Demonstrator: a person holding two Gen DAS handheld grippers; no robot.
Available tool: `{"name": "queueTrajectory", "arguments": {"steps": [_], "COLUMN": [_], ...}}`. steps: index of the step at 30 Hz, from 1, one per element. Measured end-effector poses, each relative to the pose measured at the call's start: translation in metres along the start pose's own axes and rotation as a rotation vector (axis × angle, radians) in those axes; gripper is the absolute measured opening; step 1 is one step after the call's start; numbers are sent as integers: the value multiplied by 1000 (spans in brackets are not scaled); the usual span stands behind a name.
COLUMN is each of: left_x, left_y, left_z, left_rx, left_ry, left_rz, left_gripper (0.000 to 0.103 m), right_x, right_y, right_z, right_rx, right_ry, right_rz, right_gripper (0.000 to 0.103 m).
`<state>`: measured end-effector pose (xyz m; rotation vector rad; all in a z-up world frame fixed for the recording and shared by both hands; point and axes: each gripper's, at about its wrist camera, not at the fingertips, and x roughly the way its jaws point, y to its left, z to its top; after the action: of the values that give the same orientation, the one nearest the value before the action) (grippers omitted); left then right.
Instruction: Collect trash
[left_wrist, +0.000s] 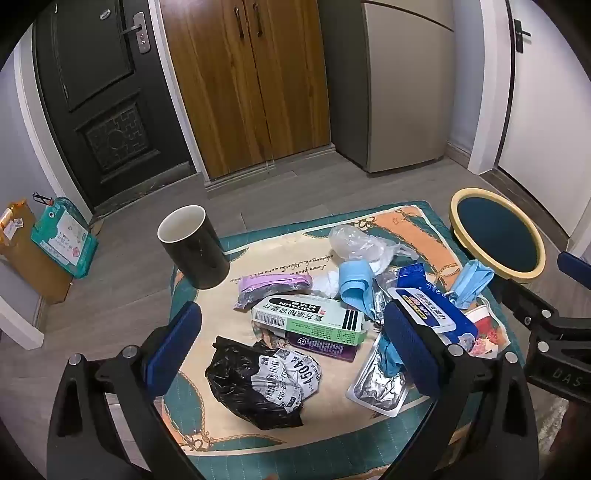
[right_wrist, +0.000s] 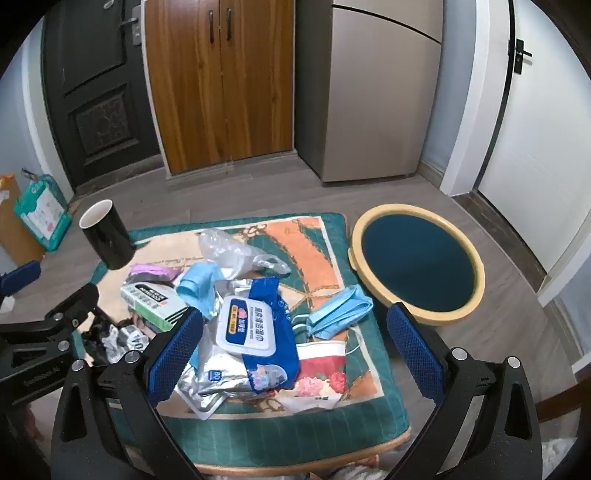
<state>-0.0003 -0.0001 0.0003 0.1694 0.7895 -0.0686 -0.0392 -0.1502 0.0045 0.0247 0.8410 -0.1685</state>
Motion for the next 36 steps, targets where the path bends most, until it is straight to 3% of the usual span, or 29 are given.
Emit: {"name": "queueTrajectory", "arguments": {"steps": [36], "left_x": [3], "left_y": [0], "left_z": [-3], "left_rx": [4], "left_ry": [25], "left_rz": [3], "left_gripper": [97], "right_x": [4], "right_y": [0], "right_z": [-6], "right_rx": [-3], "right_ry": [15], "right_rz": [-3], "right_gripper": [99]}}
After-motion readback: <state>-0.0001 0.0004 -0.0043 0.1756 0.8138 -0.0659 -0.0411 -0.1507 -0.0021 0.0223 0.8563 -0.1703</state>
